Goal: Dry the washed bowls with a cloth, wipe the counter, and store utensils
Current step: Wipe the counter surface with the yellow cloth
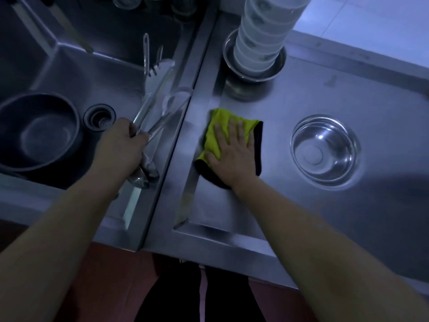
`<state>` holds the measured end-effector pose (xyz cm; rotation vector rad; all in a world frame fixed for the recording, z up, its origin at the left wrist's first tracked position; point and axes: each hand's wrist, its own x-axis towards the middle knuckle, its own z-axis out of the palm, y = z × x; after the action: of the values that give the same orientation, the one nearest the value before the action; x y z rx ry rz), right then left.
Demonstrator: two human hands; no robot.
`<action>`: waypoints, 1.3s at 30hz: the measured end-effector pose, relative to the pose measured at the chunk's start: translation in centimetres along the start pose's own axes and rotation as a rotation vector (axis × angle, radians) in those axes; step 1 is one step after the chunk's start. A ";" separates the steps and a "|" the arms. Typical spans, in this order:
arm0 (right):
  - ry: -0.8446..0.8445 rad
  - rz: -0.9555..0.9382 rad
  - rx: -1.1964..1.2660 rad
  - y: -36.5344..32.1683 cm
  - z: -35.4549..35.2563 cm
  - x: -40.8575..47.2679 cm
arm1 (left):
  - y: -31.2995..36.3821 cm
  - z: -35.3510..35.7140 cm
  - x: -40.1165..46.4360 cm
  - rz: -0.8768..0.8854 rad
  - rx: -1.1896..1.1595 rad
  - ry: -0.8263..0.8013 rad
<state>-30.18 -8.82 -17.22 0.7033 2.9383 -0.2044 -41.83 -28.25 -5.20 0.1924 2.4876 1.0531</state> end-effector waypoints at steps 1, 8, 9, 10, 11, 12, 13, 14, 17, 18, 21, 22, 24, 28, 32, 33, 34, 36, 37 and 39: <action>0.007 -0.017 0.000 -1.0 0.3 -1.1 | 0.0 -0.1 0.0 0.003 -0.005 0.004; -0.023 -0.220 -0.006 -1.8 1.1 -8.9 | 1.6 0.5 -0.7 0.037 0.008 -0.060; -0.034 -0.249 -0.014 -1.1 1.0 -9.9 | 1.8 0.7 -0.9 0.058 0.030 -0.059; -0.045 -0.267 -0.017 -0.4 0.8 -10.8 | 2.1 1.0 -1.1 0.079 0.055 -0.048; -0.053 -0.268 -0.016 0.4 0.5 -11.7 | 2.3 1.3 -1.3 0.101 0.079 -0.035; -0.060 -0.248 -0.012 1.1 0.3 -12.6 | 2.6 1.6 -1.5 0.120 0.099 -0.027; -0.068 -0.208 -0.003 1.8 0.0 -13.5 | 2.8 2.0 -1.8 0.131 0.112 -0.029; -0.073 -0.154 0.009 2.5 -0.3 -14.2 | 3.0 2.3 -2.1 0.136 0.119 -0.043; -0.102 0.034 0.028 5.1 -0.8 -16.3 | 3.8 3.6 -3.3 0.156 0.105 -0.117; -0.123 0.094 0.024 6.0 -0.8 -16.9 | 4.1 4.1 -3.7 0.163 0.100 -0.143; -0.171 0.260 0.015 8.7 -1.0 -18.8 | 5.2 5.5 -5.0 0.182 0.101 -0.221; -0.179 0.306 0.021 9.5 -1.2 -19.3 | 5.6 5.9 -5.5 0.186 0.099 -0.249; -0.193 0.379 0.031 10.9 -1.5 -20.2 | 6.4 6.7 -6.1 0.202 0.112 -0.281; -0.210 0.501 0.062 13.9 -2.2 -22.6 | 7.9 8.3 -7.3 0.226 0.134 -0.343; -0.270 0.533 0.157 16.0 -3.0 -24.2 | 9.5 10.6 -8.7 0.260 0.190 -0.376; -0.254 0.524 0.200 16.4 -3.4 -24.3 | 9.9 11.3 -9.1 0.266 0.198 -0.379; -0.178 0.526 0.254 17.0 -3.9 -24.4 | 10.4 12.0 -9.4 0.274 0.209 -0.377; 0.067 0.571 0.308 18.8 -4.7 -24.6 | 11.1 13.5 -10.1 0.295 0.242 -0.370; 0.148 0.608 0.276 19.8 -5.0 -24.8 | 11.3 14.3 -10.4 0.309 0.256 -0.367; 0.195 0.681 0.196 21.8 -5.2 -24.7 | 11.7 15.8 -11.2 0.341 0.283 -0.346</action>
<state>1.31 0.36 -10.90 1.7744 2.6612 -0.3696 -25.31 -12.92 -2.92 0.8350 2.3162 0.7060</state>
